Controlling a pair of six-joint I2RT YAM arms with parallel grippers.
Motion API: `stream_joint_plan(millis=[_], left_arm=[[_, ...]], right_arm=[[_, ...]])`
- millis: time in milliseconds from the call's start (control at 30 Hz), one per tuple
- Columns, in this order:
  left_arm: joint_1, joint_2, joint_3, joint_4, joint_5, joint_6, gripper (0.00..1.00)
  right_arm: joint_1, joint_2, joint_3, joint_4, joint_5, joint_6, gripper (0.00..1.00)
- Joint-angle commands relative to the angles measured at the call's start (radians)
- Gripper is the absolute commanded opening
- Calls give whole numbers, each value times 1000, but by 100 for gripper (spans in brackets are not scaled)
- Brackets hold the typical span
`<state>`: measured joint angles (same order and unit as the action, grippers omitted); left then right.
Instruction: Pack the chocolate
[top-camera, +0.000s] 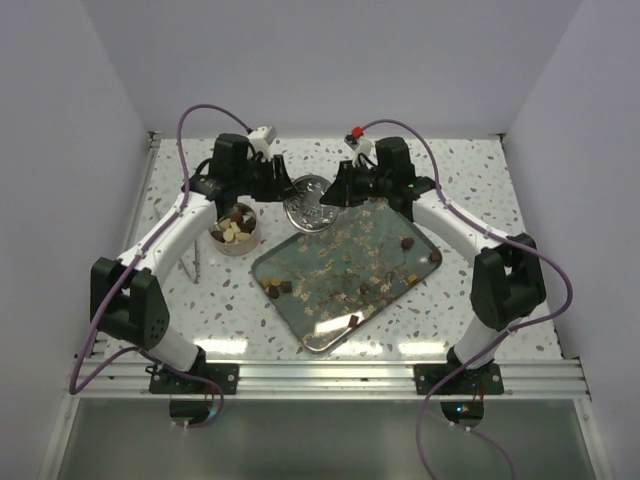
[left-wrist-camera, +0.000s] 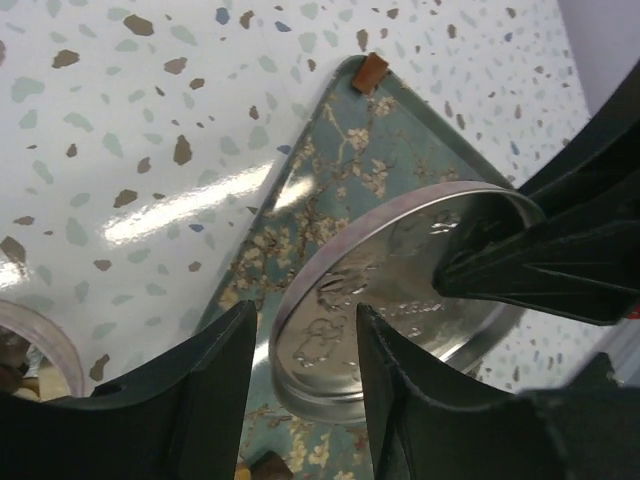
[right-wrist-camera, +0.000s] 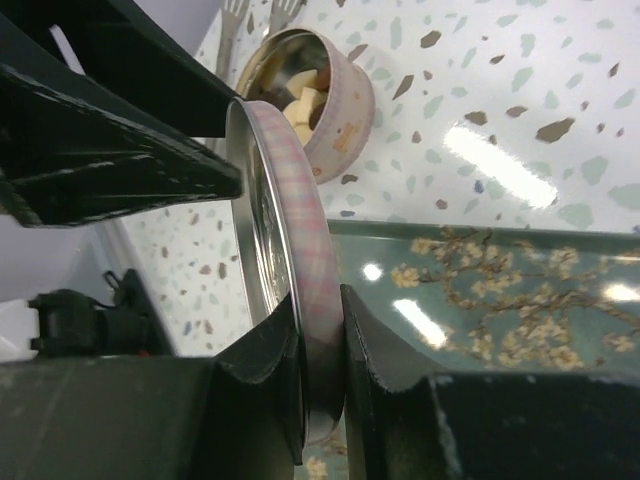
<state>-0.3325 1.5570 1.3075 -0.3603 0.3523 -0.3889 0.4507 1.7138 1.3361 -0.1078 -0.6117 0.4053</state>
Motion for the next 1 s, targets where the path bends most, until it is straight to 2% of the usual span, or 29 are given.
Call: stream_joint_plan(millis=[0,33,133,300,400,533,600,700,967], left_arm=[[47,-6,78,-43,172,-65,51],[71,-18,66,-20,251,-120,52],[102,-32,46,41,361,-244,53],[105,-12,41,52,433,-428,60],[98,-9,-23,156,494,-650,65],[93,-44,-42,155,436,-769,72],[98,-64,-74,147,400,-833,74],[99,-98,-149,217,412,-942,76],[98,-114,-215,282,409,-996,78]], right_arm=[[8,-68,81,-99,91,-199,0],[9,-85,95,-151,114,-261,0],[16,-111,101,-214,219,-333,0],[72,-177,101,-256,402,-486,0],[161,-187,124,-283,539,-592,0],[290,-192,129,-286,706,-727,0],[319,-200,115,-265,763,-761,0],[361,-200,103,-256,836,-818,0],[430,-218,84,-182,912,-899,0]])
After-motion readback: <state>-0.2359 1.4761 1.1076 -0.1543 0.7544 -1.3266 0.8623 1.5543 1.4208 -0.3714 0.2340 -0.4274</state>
